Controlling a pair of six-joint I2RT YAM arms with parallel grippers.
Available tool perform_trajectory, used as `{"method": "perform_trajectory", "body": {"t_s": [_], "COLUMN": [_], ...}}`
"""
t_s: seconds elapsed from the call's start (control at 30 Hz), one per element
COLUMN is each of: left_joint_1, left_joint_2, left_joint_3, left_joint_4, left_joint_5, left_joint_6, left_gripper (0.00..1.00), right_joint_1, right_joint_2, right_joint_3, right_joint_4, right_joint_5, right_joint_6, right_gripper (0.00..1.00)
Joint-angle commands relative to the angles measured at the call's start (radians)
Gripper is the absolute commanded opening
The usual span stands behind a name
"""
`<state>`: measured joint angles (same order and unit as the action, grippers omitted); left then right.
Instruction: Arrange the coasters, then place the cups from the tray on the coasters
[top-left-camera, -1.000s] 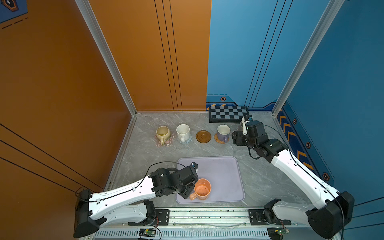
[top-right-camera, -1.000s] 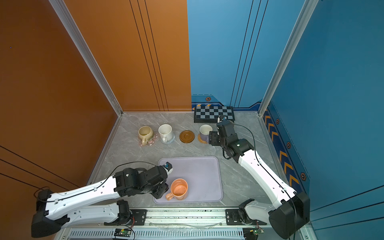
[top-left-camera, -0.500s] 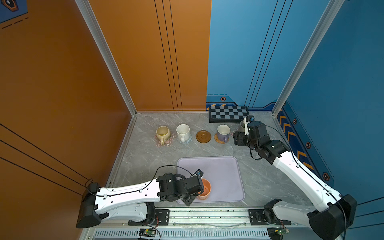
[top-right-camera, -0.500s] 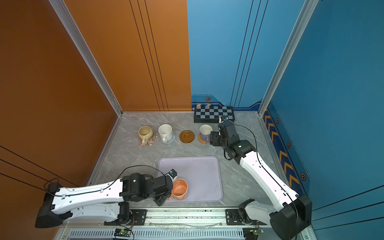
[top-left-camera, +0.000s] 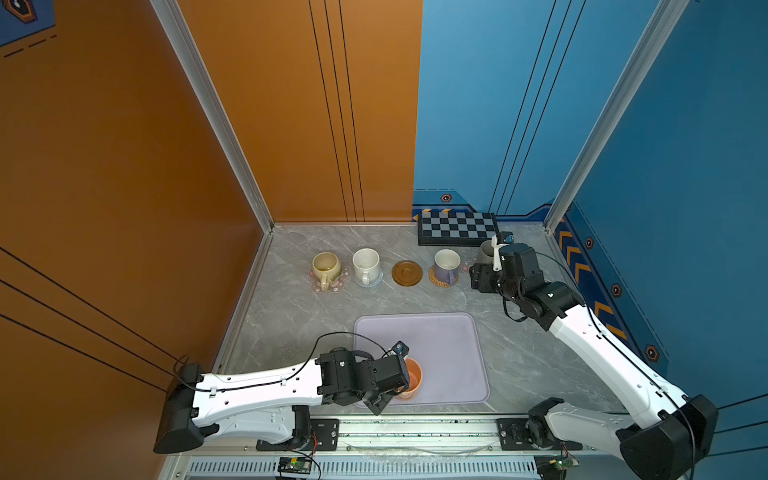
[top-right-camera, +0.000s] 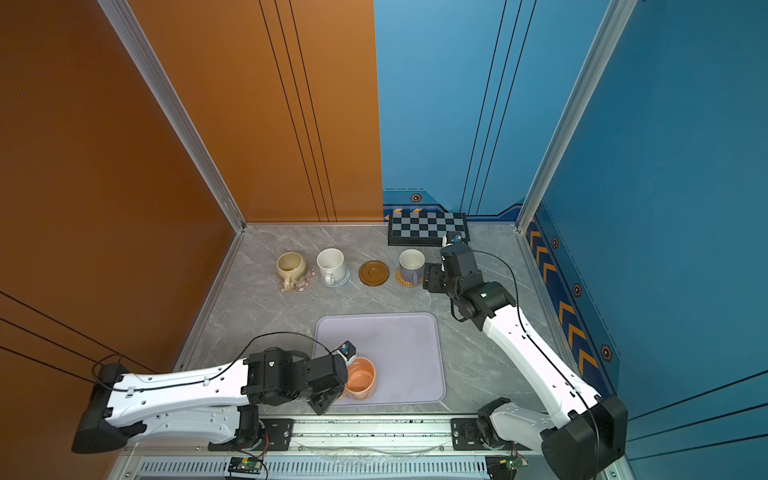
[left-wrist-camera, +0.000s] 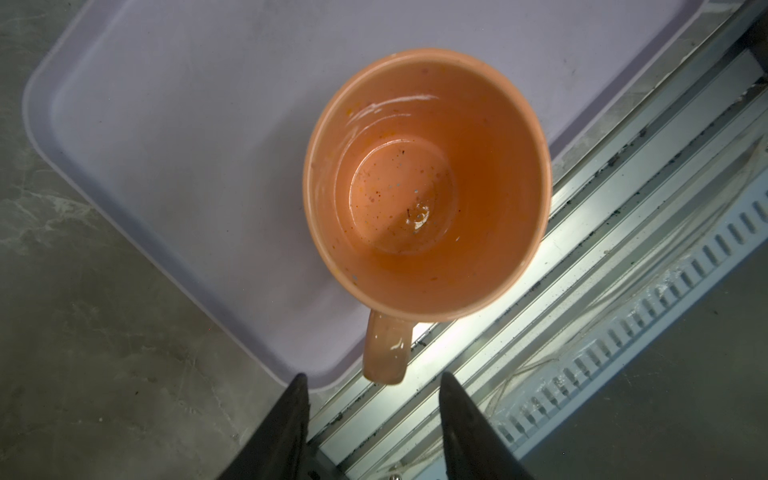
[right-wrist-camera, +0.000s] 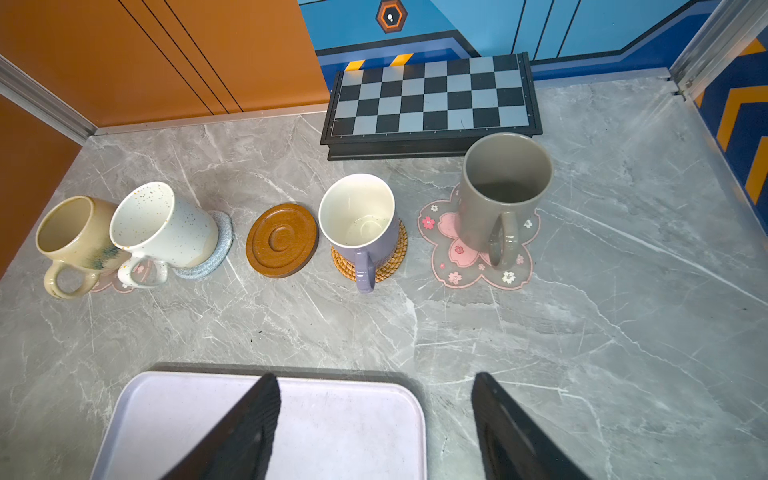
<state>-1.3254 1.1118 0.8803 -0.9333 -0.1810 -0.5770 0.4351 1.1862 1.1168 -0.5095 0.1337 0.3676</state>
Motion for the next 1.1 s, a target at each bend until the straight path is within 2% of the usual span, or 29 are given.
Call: {"method": "perform_trajectory", "body": {"t_s": [0.0, 0.37, 0.63, 1.07], "left_joint_1": [-0.015, -0.009, 0.003, -0.021], "left_joint_2": [0.013, 0.069, 0.091, 0.222], "left_joint_3": [-0.006, -0.034, -0.058, -0.019], "left_joint_4": [-0.012, 0.063, 0.114, 0.224], "left_joint_5": [-0.005, 0.023, 0.087, 0.153], "left_joint_6": [-0.016, -0.007, -0.015, -0.037], "left_gripper": [0.51, 0.51, 0.51, 0.50], "right_joint_1": [-0.008, -0.013, -0.018, -0.037], "right_joint_2": [-0.009, -0.006, -0.009, -0.025], "right_joint_3": [-0.009, -0.008, -0.003, -0.009], "right_joint_4": [-0.023, -0.023, -0.023, -0.040], "right_joint_5": [-0.008, -0.023, -0.030, -0.032], "right_joint_6": [0.019, 0.024, 0.025, 0.025], "right_gripper": [0.75, 0.76, 0.75, 0.76]}}
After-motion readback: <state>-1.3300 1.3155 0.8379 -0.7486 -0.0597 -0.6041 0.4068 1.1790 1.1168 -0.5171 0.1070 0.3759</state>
